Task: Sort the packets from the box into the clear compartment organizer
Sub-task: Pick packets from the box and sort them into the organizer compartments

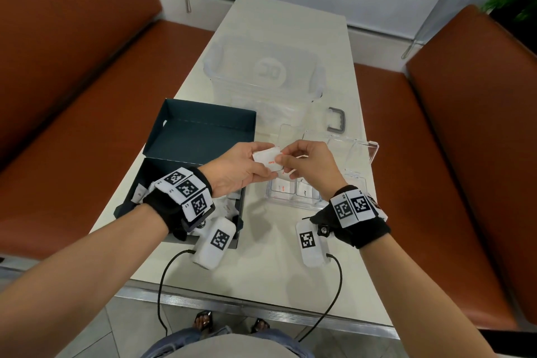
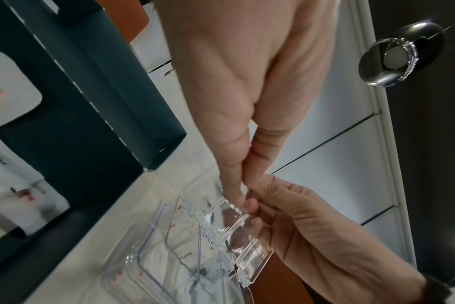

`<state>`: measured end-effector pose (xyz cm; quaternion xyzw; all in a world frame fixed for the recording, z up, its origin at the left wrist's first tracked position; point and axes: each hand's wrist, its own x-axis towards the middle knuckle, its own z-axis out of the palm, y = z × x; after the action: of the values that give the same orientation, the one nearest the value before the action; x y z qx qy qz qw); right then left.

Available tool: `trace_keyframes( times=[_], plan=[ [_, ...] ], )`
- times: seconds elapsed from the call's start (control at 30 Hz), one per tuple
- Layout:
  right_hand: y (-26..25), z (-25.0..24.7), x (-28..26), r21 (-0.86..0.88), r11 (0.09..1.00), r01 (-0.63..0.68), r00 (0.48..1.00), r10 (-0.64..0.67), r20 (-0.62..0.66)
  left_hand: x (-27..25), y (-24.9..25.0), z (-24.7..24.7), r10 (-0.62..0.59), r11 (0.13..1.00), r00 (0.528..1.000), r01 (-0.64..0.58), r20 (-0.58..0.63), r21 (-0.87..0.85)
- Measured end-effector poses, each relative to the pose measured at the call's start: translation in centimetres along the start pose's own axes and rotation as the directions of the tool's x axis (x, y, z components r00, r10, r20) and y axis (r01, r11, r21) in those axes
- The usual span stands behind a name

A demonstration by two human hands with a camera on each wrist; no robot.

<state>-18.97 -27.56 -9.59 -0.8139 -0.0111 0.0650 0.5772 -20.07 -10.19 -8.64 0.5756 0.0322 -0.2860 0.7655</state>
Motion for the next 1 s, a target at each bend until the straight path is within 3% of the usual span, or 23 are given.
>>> trace_keyframes(
  times=[0.23, 0.43, 0.77, 0.87, 1.0],
  plan=[
    [-0.9, -0.3, 0.0, -0.053, 0.998, 0.014, 0.994, -0.008, 0.112, -0.1, 0.1, 0.4, -0.014, 0.999, 1.000, 0.014, 0.016, 0.029],
    [-1.5, -1.4, -0.3, -0.040, 0.998, 0.043, 0.976, -0.034, 0.213, -0.6, 0.6, -0.3, -0.157, 0.986, 0.988, 0.157, 0.008, -0.064],
    [-1.2, -0.5, -0.5, -0.005, 0.994, 0.110, 0.976, -0.107, 0.188, -0.5, 0.4, 0.5, -0.140, 0.973, 0.990, 0.131, -0.033, -0.192],
    [-0.9, 0.0, -0.6, -0.092, 0.984, 0.152, 0.974, -0.133, 0.182, -0.2, 0.3, 0.7, -0.141, 0.971, 0.989, 0.129, -0.049, -0.200],
    [-0.2, 0.3, -0.7, -0.058, 0.988, 0.142, 0.987, -0.137, 0.087, -0.2, 0.0, 0.7, -0.157, 0.962, 0.985, 0.137, -0.069, -0.236]
  ],
)
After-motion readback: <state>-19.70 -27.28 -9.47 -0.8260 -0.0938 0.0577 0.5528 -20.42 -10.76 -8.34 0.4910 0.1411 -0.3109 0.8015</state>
